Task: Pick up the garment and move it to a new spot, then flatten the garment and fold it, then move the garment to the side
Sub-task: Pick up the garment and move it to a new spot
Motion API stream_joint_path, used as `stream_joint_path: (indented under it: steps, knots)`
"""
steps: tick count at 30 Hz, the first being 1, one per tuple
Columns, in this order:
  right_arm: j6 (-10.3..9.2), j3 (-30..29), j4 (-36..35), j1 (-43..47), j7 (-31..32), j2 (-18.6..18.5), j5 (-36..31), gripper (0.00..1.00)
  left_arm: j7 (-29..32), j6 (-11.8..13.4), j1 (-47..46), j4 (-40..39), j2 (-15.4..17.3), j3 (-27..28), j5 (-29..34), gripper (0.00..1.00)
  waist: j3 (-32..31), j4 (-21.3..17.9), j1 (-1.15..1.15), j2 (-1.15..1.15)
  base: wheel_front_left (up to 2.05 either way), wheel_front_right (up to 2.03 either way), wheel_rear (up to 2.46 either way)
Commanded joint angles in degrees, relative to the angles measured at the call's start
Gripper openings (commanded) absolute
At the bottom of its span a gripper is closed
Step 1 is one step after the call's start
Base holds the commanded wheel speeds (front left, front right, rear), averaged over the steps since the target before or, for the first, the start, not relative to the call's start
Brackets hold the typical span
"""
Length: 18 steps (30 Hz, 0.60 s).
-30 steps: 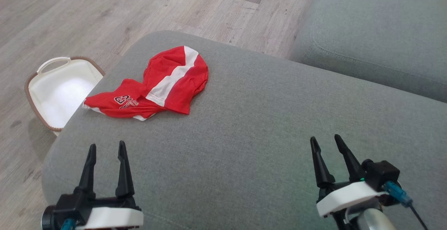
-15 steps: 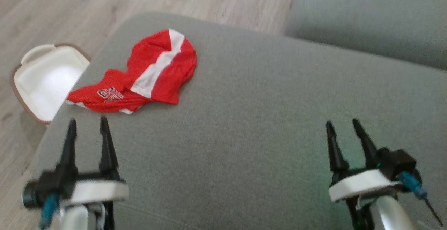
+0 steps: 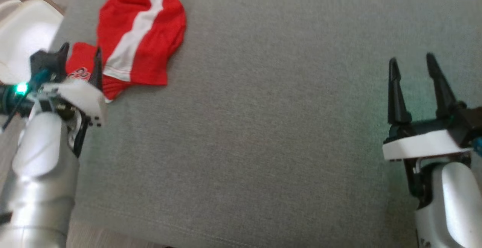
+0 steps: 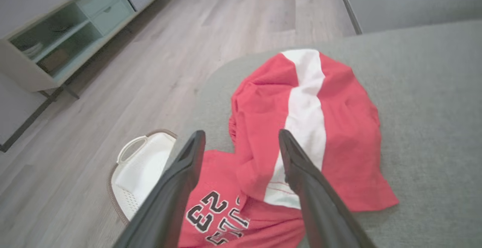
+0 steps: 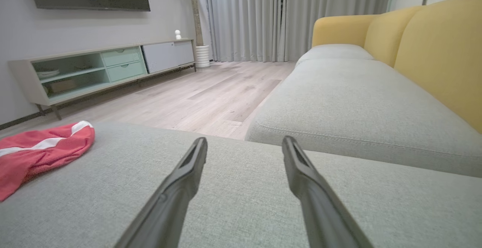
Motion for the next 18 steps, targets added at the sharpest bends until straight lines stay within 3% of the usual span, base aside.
stream_joint_path:
  steps: [1,5,14,15,16,18]
  knots:
    - [-0.05,1.34,-3.91,-1.84,1.05,-0.18,-0.63,1.00,1.52,-0.23,-3.89,1.50,3.89,-0.87,-0.10,1.00,3.59,-2.46,-0.02,0.00,0.00,0.00,0.00]
    - [-0.05,1.21,-7.33,-2.43,2.81,-0.18,-0.98,1.00,5.83,-0.32,-8.92,7.22,4.97,-9.46,-3.57,1.00,5.67,-3.81,-0.02,0.00,0.00,0.00,0.00]
    - [-0.05,1.68,-9.85,-2.49,4.03,-0.18,-1.17,1.00,12.33,-0.34,-14.10,14.16,7.55,-19.82,-14.18,1.00,7.73,-5.54,-0.02,0.00,0.00,0.00,0.00]
    - [-0.05,1.70,-9.91,-2.52,4.04,-0.18,-1.11,1.00,12.54,-0.34,-14.40,14.65,7.97,-20.62,-15.13,0.26,7.77,-5.68,-0.02,0.00,0.00,0.00,0.00]
    - [-0.05,1.70,-9.88,-2.52,3.99,-0.18,-1.03,1.00,12.26,-0.34,-14.70,15.07,8.37,-21.09,-16.03,0.00,7.66,-5.80,-0.02,0.00,0.00,0.00,0.00]
    - [-0.05,1.59,-9.62,-2.45,3.80,-0.18,-0.84,1.00,10.46,-0.34,-15.25,15.63,9.01,-21.65,-17.32,0.00,7.21,-5.92,-0.02,0.00,0.00,0.00,0.00]
